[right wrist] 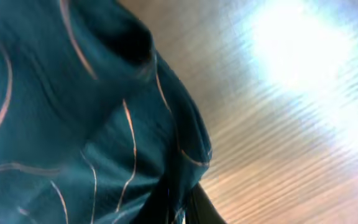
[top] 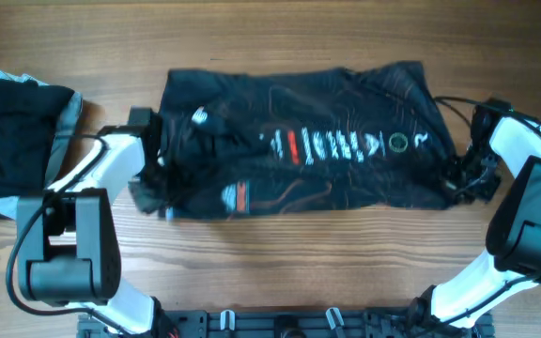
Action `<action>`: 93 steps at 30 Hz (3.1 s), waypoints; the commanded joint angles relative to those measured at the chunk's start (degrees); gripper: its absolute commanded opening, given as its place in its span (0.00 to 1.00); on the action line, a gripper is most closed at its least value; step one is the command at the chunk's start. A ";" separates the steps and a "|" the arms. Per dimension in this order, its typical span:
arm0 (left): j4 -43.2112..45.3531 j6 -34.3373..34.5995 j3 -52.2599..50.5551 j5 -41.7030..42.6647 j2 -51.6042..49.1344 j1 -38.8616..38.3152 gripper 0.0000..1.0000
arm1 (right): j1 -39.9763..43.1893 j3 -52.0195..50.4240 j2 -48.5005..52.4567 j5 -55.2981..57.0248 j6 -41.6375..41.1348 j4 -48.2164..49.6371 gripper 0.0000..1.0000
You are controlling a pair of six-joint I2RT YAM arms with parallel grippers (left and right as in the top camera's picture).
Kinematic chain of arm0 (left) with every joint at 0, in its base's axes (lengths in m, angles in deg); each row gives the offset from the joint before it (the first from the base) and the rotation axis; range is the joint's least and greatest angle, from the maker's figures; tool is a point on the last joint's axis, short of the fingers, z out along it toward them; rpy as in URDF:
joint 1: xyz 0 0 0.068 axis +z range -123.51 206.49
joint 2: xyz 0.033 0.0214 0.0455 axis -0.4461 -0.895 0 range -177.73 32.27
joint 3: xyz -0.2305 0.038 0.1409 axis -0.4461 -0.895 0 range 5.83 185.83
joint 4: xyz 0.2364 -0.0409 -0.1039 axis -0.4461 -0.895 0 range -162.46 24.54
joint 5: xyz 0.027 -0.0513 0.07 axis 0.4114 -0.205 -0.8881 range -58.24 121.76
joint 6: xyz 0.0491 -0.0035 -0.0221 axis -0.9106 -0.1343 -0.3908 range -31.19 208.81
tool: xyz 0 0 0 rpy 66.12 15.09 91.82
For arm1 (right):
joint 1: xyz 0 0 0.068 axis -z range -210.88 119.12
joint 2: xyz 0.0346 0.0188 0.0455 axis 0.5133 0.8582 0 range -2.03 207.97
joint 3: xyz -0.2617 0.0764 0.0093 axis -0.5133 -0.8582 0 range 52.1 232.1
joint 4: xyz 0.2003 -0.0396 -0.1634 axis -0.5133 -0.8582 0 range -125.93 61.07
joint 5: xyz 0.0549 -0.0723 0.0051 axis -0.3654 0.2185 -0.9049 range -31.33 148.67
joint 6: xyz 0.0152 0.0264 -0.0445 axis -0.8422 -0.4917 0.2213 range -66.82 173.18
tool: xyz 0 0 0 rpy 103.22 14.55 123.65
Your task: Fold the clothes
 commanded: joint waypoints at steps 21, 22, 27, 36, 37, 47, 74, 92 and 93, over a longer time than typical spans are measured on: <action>36.04 -8.13 14.32 4.00 -5.05 4.55 0.70 | 0.66 3.69 -15.50 -16.63 10.93 1.51 0.94; 36.57 -9.11 18.18 4.22 -10.91 4.50 0.69 | 0.66 3.69 -15.50 -16.61 10.93 1.16 0.94; 40.96 -9.16 20.59 4.22 -19.74 4.26 0.69 | 0.66 3.69 -15.50 -16.85 10.75 0.98 0.94; 33.48 -8.81 20.59 6.75 -21.73 0.28 0.04 | 0.66 3.69 -15.47 -18.78 10.80 3.37 0.82; 32.57 -8.48 20.59 6.78 -20.48 0.72 0.04 | 0.66 3.69 -15.47 -19.98 10.91 4.22 0.78; 21.53 -4.13 20.59 9.62 -7.02 1.42 0.04 | -3.37 9.75 -8.44 -19.17 15.39 18.75 0.76; 15.74 -4.13 20.59 9.60 -7.02 1.42 0.04 | -11.45 22.47 20.59 -16.06 7.74 45.03 0.20; -22.36 -4.61 19.78 4.83 9.27 6.69 0.04 | -1.05 18.64 -3.80 4.72 7.89 -9.29 0.04; -23.28 -4.59 18.82 3.89 9.27 6.69 0.04 | -0.81 17.81 -3.80 4.74 7.93 -10.08 0.04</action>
